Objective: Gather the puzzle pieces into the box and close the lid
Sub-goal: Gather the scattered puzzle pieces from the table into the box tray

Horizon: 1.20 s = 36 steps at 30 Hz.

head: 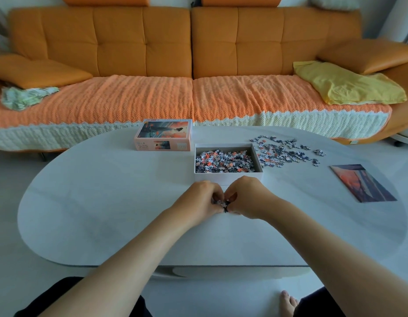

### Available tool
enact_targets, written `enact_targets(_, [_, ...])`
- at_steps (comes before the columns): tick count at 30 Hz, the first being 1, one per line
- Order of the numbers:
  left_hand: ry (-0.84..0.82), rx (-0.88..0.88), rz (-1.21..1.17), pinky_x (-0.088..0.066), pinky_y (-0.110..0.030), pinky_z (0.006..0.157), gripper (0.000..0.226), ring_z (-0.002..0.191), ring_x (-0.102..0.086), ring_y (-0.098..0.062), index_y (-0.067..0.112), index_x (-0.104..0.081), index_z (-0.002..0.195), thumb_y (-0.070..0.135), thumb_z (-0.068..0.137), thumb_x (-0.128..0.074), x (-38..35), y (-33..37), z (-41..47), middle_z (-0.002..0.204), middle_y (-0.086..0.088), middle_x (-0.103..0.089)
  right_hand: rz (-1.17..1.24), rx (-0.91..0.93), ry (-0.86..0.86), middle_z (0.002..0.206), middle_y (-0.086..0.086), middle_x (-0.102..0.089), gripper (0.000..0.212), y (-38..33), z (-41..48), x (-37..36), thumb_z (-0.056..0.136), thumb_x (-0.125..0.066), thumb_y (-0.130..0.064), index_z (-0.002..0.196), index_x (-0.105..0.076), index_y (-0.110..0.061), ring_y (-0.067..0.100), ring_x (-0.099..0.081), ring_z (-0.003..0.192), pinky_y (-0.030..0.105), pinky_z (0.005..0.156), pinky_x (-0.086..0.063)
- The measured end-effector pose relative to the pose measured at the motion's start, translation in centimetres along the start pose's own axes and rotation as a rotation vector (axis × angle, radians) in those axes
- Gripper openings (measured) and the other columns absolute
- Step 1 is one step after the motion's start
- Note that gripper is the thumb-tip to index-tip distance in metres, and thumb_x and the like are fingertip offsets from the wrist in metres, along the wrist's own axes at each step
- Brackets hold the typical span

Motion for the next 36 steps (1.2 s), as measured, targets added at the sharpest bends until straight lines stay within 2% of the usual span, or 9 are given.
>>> enact_targets(4, [0.049,0.029,0.021,-0.040,-0.022,0.069,0.037,0.077,-0.049,-0.012,0.017,-0.065,0.105,0.029,0.074,-0.081,0.1,-0.7,-0.2,0.098,0.005,-0.048,-0.010,0.011,-0.044,0.095,0.004,-0.071,0.024,-0.6,-0.2,0.0,0.084,-0.065,-0.023,0.105,-0.073,-0.014,0.016,-0.056,0.077,0.021,0.063,-0.044])
enact_targets(7, [0.036,0.040,0.079,-0.041,-0.030,0.066,0.019,0.078,-0.052,-0.017,0.019,-0.075,0.089,0.034,0.078,-0.076,0.2,-0.8,-0.4,0.086,0.001,-0.047,0.036,0.004,-0.054,0.079,-0.003,-0.064,0.025,-0.7,-0.4,-0.2,0.079,-0.071,-0.026,0.102,-0.075,-0.018,0.014,-0.053,0.072,0.018,0.054,-0.042])
enact_targets(11, [0.038,0.020,0.064,-0.034,-0.022,0.064,0.014,0.077,-0.052,-0.012,0.023,-0.079,0.093,0.030,0.082,-0.073,0.4,-0.5,-0.6,0.080,0.004,-0.050,0.060,-0.015,-0.051,0.073,-0.004,-0.066,0.019,-0.7,-0.5,-0.2,0.076,-0.074,-0.022,0.095,-0.077,-0.021,0.020,-0.063,0.075,0.018,0.051,-0.044])
enact_targets(17, [0.035,0.032,0.006,-0.036,-0.018,0.064,0.007,0.076,-0.054,-0.010,0.022,-0.068,0.080,0.022,0.081,-0.075,0.2,-0.8,-0.6,0.085,0.006,-0.055,0.143,-0.058,-0.050,0.067,-0.001,-0.073,0.010,-0.2,-0.4,-0.2,0.072,-0.075,-0.018,0.080,-0.079,-0.023,0.010,-0.066,0.066,0.019,0.055,-0.052])
enact_targets(23, [0.032,0.003,-0.055,-0.044,-0.017,0.065,0.006,0.075,-0.059,-0.010,0.017,-0.068,0.085,0.016,0.082,-0.073,0.3,-1.1,-0.5,0.081,0.008,-0.063,0.201,-0.073,-0.038,0.065,0.001,-0.072,0.014,0.1,-0.1,-0.4,0.072,-0.067,-0.013,0.077,-0.077,-0.021,0.016,-0.070,0.069,0.029,0.067,-0.058])
enact_targets(26, [0.051,0.041,-0.143,-0.038,-0.010,0.057,0.010,0.068,-0.057,-0.007,0.018,-0.066,0.083,0.014,0.080,-0.074,0.7,-1.5,-0.1,0.076,0.011,-0.061,0.296,-0.081,-0.024,0.070,0.001,-0.074,0.013,0.1,0.3,0.0,0.077,-0.069,-0.008,0.080,-0.076,-0.018,0.015,-0.071,0.063,0.021,0.060,-0.054])
enact_targets(28, [0.092,0.066,-0.245,-0.040,-0.013,0.055,0.012,0.062,-0.055,-0.002,0.020,-0.066,0.081,0.014,0.079,-0.076,1.7,-1.6,0.5,0.073,0.010,-0.063,0.390,-0.084,0.027,0.072,-0.001,-0.074,0.011,0.2,0.6,1.0,0.079,-0.071,-0.007,0.082,-0.076,-0.016,0.014,-0.072,0.060,0.016,0.056,-0.053])
enact_targets(32, [0.263,0.089,-0.416,-0.049,-0.023,0.062,0.016,0.062,-0.059,-0.007,0.027,-0.066,0.077,0.016,0.079,-0.078,4.8,-1.5,2.6,0.074,0.008,-0.068,0.566,-0.081,0.274,0.074,0.000,-0.074,0.011,1.1,1.2,4.7,0.079,-0.075,-0.010,0.085,-0.076,-0.018,0.014,-0.071,0.058,0.032,0.063,-0.060])
enact_targets(36, [0.329,0.073,-0.326,-0.048,-0.020,0.068,0.011,0.074,-0.062,-0.005,0.024,-0.070,0.087,0.014,0.083,-0.074,5.9,-1.8,4.2,0.083,0.012,-0.068,0.422,-0.074,0.512,0.085,-0.006,-0.073,0.019,2.3,1.8,7.0,0.084,-0.071,-0.012,0.100,-0.076,-0.021,0.006,-0.066,0.066,0.011,0.059,-0.050])
Point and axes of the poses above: each hand's wrist, its own z-axis towards the middle knuckle, its own x-axis out of the back of the hand, y = z × x, the point moved 8 cm from there along z, towards the middle knuckle
